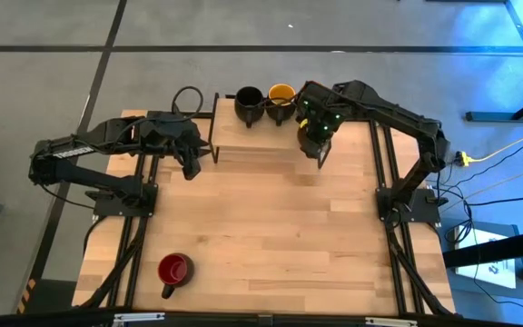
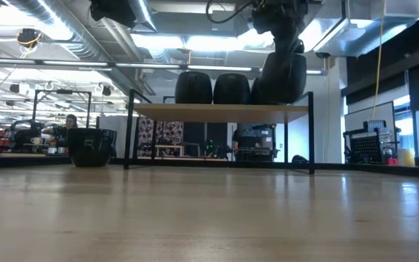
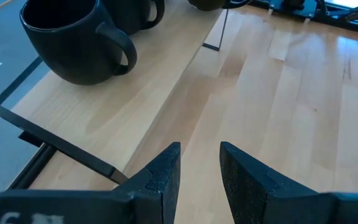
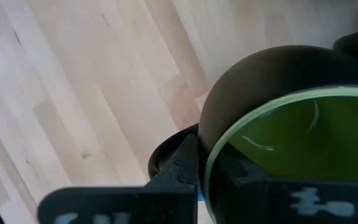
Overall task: Place coffee mugs
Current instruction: Put the green cup on the shelf aligned with the other orange cup, then adjust the black cup on the shelf
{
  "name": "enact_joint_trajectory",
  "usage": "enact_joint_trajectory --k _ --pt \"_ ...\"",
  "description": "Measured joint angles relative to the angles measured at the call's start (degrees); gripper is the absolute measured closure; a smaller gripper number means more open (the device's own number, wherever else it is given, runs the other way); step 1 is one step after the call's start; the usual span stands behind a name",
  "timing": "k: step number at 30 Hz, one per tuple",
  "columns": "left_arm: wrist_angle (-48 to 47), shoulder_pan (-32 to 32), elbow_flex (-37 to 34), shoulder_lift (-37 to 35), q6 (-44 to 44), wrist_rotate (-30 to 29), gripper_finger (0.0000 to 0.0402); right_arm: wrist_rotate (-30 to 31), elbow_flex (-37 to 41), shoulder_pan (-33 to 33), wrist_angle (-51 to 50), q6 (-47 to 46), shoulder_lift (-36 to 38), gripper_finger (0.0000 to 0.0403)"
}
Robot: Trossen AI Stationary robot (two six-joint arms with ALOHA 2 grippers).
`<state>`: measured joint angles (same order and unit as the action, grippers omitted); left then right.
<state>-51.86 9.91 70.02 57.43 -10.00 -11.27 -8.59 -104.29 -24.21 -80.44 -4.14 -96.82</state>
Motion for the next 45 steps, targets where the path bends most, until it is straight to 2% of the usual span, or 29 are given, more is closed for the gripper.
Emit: enact_joint_trajectory --k 3,16,26,36,45 --pt "0.0 0.0 0.0 0.0 0.0 0.0 0.0295 0.5 0.0 0.0 0.3 0.1 0.0 0.0397" --pt "0.0 0.0 0.0 0.0 -0.1 0.4 0.0295 4.7 0.0 0.1 0.5 0.2 0.1 0.0323" --pt "0.0 0.0 0.0 0.0 -0.4 0.4 0.0295 8.0 0.0 0.2 1.2 -0.3 0.1 0.0282" --pt "0.0 0.0 0.0 0.0 -0.4 0.4 0.0295 7.5 -0.2 0.2 0.9 -1.5 0.8 0.0221" --pt "0.0 0.0 0.0 0.0 -0.1 0.4 0.0295 8.1 -8.0 0.2 0.8 -1.6 1.0 0.021"
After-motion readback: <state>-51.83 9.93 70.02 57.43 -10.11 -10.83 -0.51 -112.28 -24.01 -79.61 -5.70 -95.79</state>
